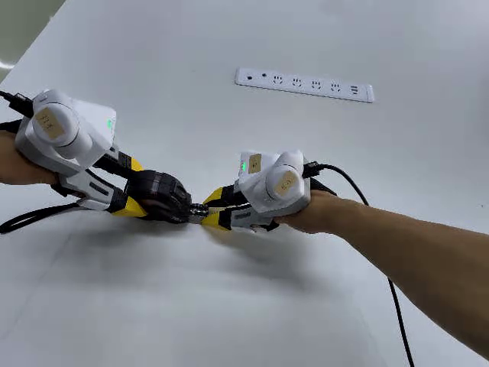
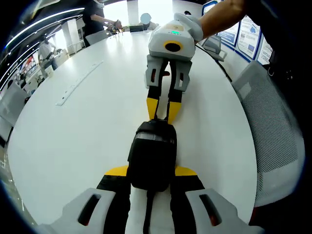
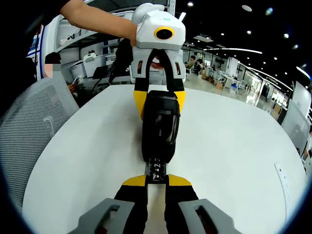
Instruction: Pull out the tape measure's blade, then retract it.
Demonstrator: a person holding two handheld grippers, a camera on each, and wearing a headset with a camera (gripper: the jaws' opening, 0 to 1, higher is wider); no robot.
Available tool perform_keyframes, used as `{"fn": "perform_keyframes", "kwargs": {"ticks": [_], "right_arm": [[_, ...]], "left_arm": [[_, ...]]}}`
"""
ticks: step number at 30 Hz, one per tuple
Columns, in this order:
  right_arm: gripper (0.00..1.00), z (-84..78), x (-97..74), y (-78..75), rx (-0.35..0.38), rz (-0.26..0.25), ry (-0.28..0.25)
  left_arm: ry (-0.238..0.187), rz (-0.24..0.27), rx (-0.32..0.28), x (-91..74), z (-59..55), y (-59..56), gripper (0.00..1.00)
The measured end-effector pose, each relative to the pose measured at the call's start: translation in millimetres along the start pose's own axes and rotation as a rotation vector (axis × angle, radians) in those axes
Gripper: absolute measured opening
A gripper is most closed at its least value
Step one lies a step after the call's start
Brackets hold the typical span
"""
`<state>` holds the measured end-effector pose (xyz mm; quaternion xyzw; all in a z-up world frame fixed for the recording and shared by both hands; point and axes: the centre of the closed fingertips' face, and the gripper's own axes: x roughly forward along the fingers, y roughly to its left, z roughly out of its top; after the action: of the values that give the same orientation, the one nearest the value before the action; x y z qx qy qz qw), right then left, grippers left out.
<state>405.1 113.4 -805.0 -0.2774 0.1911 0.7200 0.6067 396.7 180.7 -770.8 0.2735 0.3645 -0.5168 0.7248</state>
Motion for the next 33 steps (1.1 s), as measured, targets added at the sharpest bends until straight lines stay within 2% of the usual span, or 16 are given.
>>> {"fn": "perform_keyframes", "kwargs": {"ticks": [13,33], "right_arm": [[0.09,-7.5,-9.9,0.4,0.005,0.0,0.01],[0.09,-24.6,-33.6,2.1,0.016,-0.001,0.054]], "left_arm": [[0.007,-0.003,-0.005,-0.1,0.4,-0.1,0.25],[0.013,-0.001,-0.01,-0.5,0.8,0.8,0.25]]}}
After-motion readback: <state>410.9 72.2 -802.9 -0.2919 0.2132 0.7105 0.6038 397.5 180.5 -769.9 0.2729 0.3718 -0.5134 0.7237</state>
